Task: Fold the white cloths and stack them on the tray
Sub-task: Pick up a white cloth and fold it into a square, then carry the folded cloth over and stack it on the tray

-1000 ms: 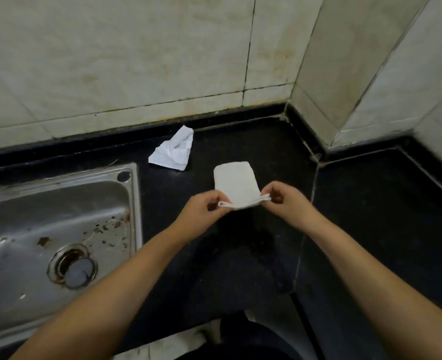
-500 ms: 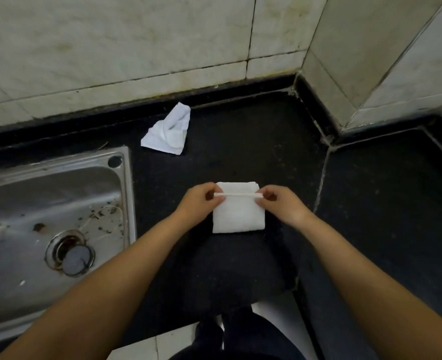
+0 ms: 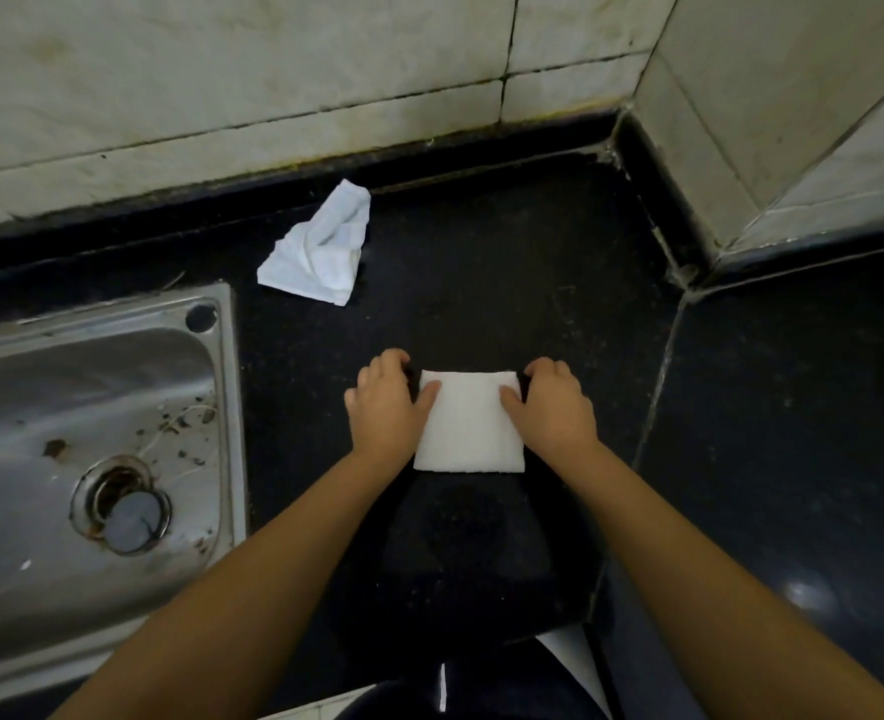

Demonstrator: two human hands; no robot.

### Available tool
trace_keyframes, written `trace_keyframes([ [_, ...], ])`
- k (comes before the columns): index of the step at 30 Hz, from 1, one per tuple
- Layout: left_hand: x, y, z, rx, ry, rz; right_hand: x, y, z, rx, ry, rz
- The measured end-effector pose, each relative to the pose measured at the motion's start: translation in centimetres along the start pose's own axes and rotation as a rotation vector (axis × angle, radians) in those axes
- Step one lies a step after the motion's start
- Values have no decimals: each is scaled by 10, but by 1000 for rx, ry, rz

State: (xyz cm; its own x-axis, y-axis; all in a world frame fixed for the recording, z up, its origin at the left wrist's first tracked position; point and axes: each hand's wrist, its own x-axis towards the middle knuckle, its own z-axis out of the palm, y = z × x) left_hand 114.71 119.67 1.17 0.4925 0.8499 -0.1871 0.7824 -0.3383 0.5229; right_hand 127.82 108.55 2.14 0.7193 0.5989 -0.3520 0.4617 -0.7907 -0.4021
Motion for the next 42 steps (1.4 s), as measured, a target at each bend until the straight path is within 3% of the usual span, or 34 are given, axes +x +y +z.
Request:
trace_keyframes([
  [4,-18,-4,4,183,-74,-44,-10,-3,8,-221,-12,26],
  [9,-19,7,5,131,-116,-50,-16,-13,9,-119,-11,85],
  [12,-27,8,-5,-189,-125,11,-32,-13,-3,287,-4,178],
  [14,-35,10,-18,-464,-181,51,-50,-11,-16,673,14,244],
  [17,-52,18,-36,-723,-287,42,-89,2,-35,1028,19,263],
  [21,-81,37,-46,-933,-594,-100,-155,23,-47,1288,110,239],
  [23,-102,52,-49,-941,-829,-150,-196,40,-49,1373,186,257],
  [26,-150,79,-44,-903,-1139,-183,-265,75,-51,1463,291,339],
  [30,-237,117,-22,-656,-1393,-80,-380,126,-43,1581,504,460],
  [36,-423,140,12,-305,-1697,121,-582,177,6,1746,904,636],
  [42,-654,106,47,-26,-1927,223,-804,206,78,1748,1257,818],
])
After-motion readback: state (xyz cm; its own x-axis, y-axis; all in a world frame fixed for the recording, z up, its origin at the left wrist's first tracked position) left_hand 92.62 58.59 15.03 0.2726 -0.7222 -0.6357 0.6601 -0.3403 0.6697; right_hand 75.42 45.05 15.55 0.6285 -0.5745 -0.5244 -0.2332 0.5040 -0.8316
